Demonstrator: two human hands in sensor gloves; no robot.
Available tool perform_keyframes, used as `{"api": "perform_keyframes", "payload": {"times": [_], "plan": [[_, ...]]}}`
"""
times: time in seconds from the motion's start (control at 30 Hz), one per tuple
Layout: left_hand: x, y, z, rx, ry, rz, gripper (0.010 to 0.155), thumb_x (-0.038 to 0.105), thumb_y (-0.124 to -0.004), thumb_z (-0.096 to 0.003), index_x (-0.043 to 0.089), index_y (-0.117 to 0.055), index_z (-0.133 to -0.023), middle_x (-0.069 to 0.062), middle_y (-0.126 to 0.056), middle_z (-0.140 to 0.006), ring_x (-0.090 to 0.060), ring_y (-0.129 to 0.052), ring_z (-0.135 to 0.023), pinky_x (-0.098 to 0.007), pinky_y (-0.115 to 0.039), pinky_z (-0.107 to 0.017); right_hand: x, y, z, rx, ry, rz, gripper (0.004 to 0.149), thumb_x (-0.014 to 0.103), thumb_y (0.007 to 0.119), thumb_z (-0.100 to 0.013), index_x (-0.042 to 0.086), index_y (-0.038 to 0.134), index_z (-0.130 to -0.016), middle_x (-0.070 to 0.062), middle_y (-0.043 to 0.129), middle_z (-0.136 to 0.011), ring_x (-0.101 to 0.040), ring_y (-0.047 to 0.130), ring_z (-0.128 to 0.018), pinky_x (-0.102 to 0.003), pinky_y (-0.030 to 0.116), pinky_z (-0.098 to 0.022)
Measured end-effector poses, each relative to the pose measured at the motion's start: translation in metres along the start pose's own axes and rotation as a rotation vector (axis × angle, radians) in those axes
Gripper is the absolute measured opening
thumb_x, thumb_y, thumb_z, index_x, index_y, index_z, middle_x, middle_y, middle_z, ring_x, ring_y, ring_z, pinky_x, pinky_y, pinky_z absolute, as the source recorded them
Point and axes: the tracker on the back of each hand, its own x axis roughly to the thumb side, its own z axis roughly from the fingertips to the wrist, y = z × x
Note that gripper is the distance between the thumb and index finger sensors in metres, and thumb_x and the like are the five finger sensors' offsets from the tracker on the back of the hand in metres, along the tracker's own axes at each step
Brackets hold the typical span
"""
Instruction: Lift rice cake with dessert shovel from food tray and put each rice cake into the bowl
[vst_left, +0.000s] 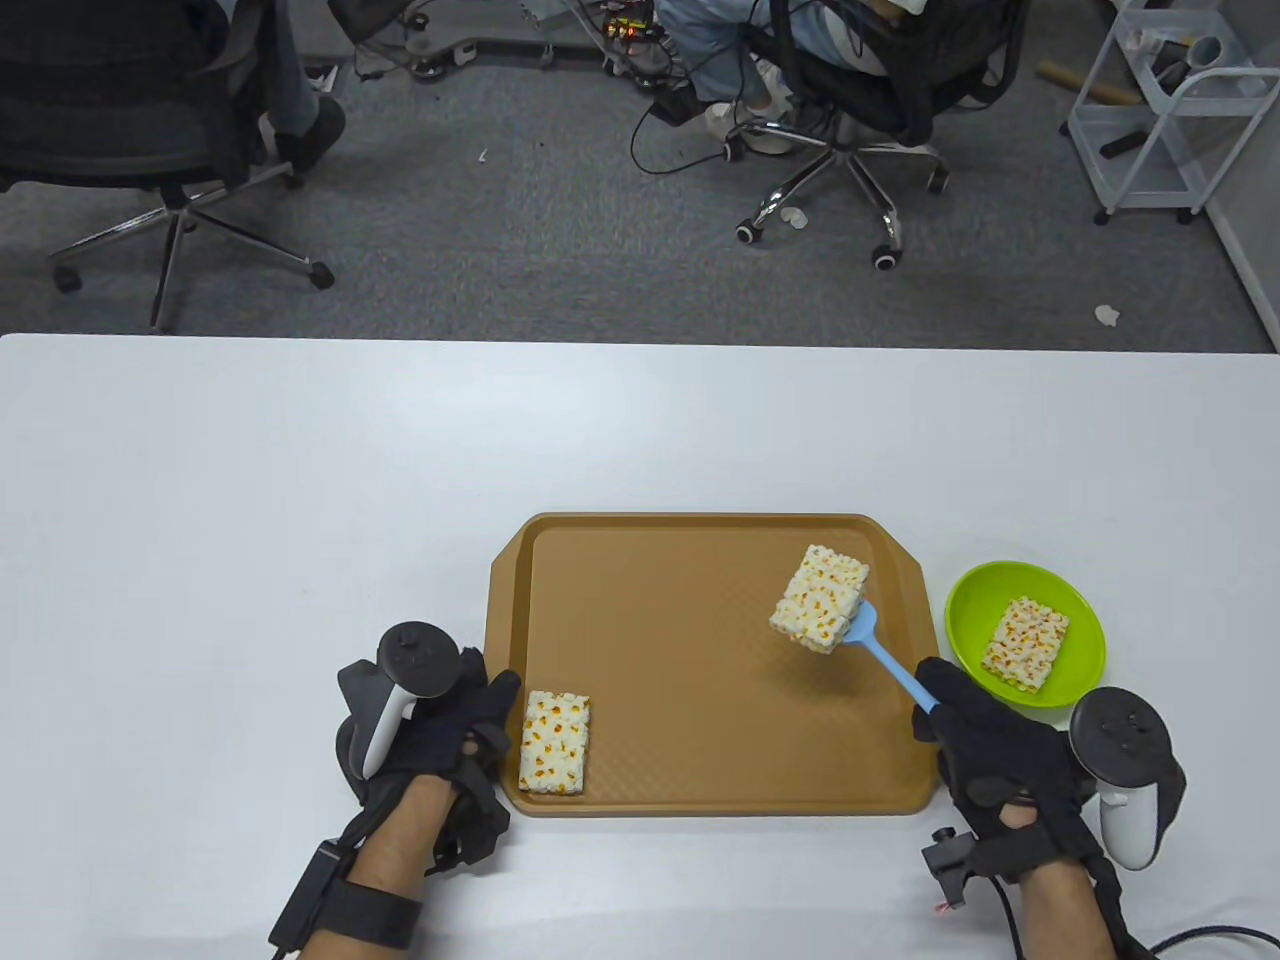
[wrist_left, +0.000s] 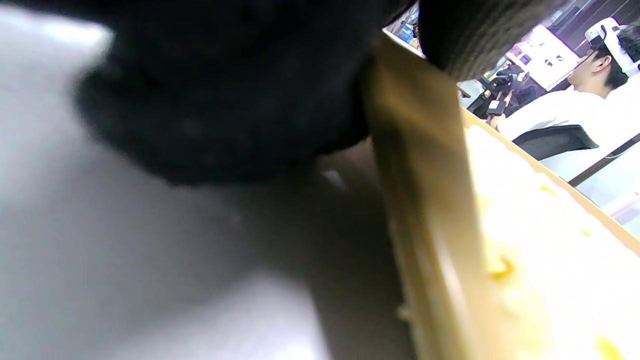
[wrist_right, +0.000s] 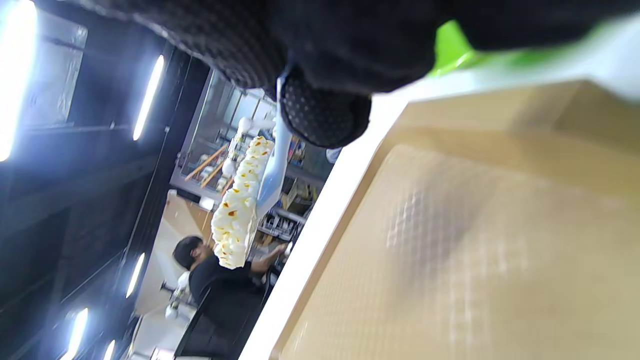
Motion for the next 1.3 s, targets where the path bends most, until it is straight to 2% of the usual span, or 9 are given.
{"api": "perform_keyframes", "payload": {"times": [0.3, 0.53, 0.8, 1.03, 1.3], "plan": [[0.000, 0.000, 0.000, -0.001, -0.001, 0.000, 0.066, 0.052, -0.074, -0.0473, 0.013, -0.061, -0.098, -0.008, -0.101, -0.045, -0.017, -0.106, -0.009, -0.033, -0.088, 0.004, -0.017, -0.038, 0.001, -0.191, 0.111, -0.031, 0.054, 0.030, 0.072, -0.038, 0.017, 0.073, -0.091, -0.007, 0.094, -0.064, -0.008, 0.092, -0.017, -0.031, 0.087, -0.008], [0.000, 0.000, 0.000, -0.001, -0.001, 0.000, 0.066, 0.052, -0.074, -0.0474, 0.013, -0.061, -0.098, -0.008, -0.101, -0.045, -0.017, -0.106, -0.009, -0.034, -0.088, 0.004, -0.034, -0.053, 0.002, -0.283, 0.258, -0.066, 0.054, 0.030, 0.072, -0.038, 0.016, 0.073, -0.090, -0.008, 0.093, -0.064, -0.008, 0.092, -0.018, -0.031, 0.087, -0.009], [0.000, 0.000, 0.000, -0.001, -0.001, 0.000, 0.066, 0.052, -0.074, -0.0473, 0.013, -0.061, -0.099, -0.008, -0.101, -0.045, -0.017, -0.106, -0.009, -0.033, -0.088, 0.004, -0.046, -0.067, 0.007, -0.372, 0.429, -0.015, 0.054, 0.029, 0.071, -0.038, 0.016, 0.072, -0.090, -0.009, 0.093, -0.064, -0.009, 0.092, -0.018, -0.032, 0.088, -0.010], [0.000, 0.000, 0.000, -0.006, -0.003, 0.002, 0.066, 0.052, -0.074, -0.0473, 0.013, -0.061, -0.099, -0.008, -0.101, -0.045, -0.017, -0.106, -0.009, -0.034, -0.088, 0.004, -0.045, -0.069, 0.007, -0.422, 0.454, 0.101, 0.054, 0.029, 0.072, -0.038, 0.016, 0.073, -0.090, -0.010, 0.093, -0.064, -0.010, 0.093, -0.018, -0.033, 0.088, -0.011], [0.000, 0.000, 0.000, -0.006, -0.003, 0.002, 0.066, 0.052, -0.074, -0.0474, 0.013, -0.061, -0.099, -0.008, -0.101, -0.045, -0.017, -0.106, -0.010, -0.034, -0.088, 0.003, -0.032, -0.056, 0.005, -0.470, 0.400, 0.354, 0.053, 0.028, 0.073, -0.037, 0.017, 0.074, -0.090, -0.010, 0.094, -0.065, -0.011, 0.093, -0.020, -0.034, 0.088, -0.012]]}}
